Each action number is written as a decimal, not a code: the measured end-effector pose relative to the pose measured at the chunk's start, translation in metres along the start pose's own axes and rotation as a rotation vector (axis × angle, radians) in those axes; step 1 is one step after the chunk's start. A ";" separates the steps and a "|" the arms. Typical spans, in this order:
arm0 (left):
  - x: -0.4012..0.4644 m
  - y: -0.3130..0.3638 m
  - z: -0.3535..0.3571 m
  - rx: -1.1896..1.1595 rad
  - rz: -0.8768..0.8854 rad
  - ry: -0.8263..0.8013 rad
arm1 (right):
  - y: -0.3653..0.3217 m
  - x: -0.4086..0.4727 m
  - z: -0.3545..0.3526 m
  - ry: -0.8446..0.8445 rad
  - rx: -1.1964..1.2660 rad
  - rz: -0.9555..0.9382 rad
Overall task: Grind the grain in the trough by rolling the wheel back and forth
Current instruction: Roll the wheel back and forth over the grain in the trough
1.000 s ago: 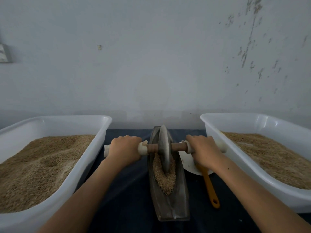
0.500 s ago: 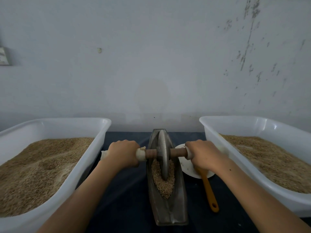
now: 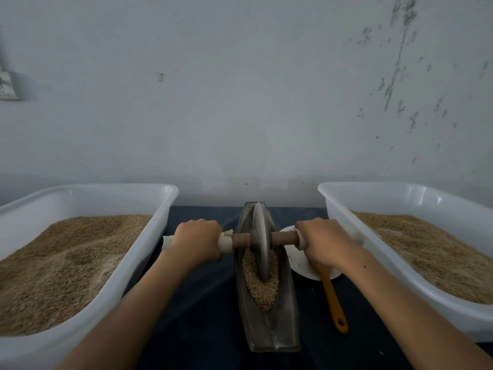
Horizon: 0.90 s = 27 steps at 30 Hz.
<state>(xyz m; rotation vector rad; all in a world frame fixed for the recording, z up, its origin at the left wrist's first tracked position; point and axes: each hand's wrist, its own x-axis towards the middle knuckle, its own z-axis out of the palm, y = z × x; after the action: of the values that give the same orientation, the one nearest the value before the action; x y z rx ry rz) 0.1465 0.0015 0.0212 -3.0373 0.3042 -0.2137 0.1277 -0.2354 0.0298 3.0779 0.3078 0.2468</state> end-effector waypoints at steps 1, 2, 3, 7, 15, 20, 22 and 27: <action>0.000 -0.001 -0.001 -0.007 0.004 -0.035 | -0.001 0.000 -0.002 -0.027 -0.002 0.003; 0.000 -0.001 -0.002 -0.009 0.008 -0.058 | -0.001 0.000 -0.004 -0.043 0.001 0.004; 0.000 -0.002 -0.002 -0.006 0.015 -0.071 | -0.002 0.001 -0.005 -0.053 0.005 0.001; 0.001 -0.002 -0.002 -0.001 0.028 -0.073 | 0.000 0.001 -0.002 -0.055 0.025 -0.004; 0.000 0.001 0.005 -0.040 -0.015 0.123 | 0.001 0.007 0.018 0.215 -0.025 -0.014; 0.000 -0.001 0.005 -0.054 0.009 0.119 | 0.004 0.009 0.018 0.235 -0.017 -0.029; 0.000 -0.003 0.003 -0.047 0.022 0.043 | 0.004 0.007 0.015 0.198 -0.016 -0.044; 0.003 -0.005 -0.003 -0.070 0.026 -0.136 | 0.002 0.005 0.002 0.044 -0.004 -0.032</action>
<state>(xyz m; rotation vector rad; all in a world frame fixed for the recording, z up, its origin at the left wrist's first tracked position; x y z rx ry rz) 0.1502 0.0059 0.0249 -3.0952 0.3471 0.0055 0.1327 -0.2360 0.0288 3.0642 0.3578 0.3140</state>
